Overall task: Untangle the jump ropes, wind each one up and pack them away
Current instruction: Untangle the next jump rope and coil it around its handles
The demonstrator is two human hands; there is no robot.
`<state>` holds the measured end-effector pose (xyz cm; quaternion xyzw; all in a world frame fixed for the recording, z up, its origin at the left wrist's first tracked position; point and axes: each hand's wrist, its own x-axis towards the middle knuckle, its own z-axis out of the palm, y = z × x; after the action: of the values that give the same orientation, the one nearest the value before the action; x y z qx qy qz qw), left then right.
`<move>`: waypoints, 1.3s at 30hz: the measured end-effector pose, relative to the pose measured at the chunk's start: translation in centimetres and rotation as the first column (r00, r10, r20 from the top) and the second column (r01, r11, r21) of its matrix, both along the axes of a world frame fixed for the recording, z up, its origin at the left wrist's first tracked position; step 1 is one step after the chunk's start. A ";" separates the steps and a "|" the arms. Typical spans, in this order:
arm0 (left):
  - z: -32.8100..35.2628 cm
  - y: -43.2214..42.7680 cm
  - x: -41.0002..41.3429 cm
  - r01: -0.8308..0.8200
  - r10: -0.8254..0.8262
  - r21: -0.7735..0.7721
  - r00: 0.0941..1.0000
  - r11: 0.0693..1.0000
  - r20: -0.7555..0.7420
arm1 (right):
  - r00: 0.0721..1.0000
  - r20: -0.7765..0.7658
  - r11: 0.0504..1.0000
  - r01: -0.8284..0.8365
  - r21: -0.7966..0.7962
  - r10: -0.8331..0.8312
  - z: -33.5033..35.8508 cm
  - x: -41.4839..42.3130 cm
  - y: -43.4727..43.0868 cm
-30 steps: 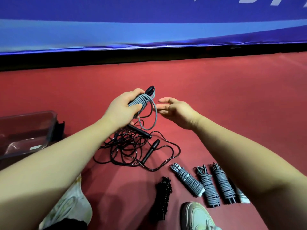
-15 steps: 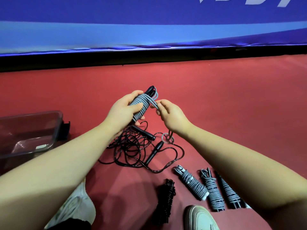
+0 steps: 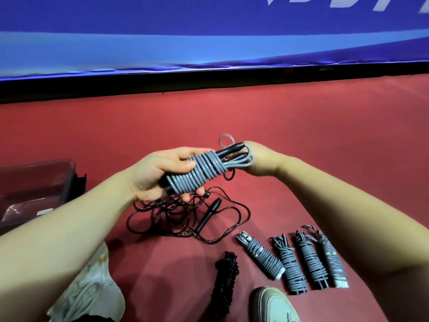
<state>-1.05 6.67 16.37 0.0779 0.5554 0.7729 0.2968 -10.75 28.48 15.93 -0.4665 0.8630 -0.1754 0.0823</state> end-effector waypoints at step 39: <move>-0.9 0.7 -2.2 -0.699 0.719 -0.217 0.694 0.682 0.025 | 0.931 -0.119 0.929 0.357 0.100 -0.346 -1.7 4.1 -2.1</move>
<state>-3.21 7.41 15.44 -0.2141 0.5965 0.7735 0.0100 -6.68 26.41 14.20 -0.3066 0.9446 -0.1117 0.0345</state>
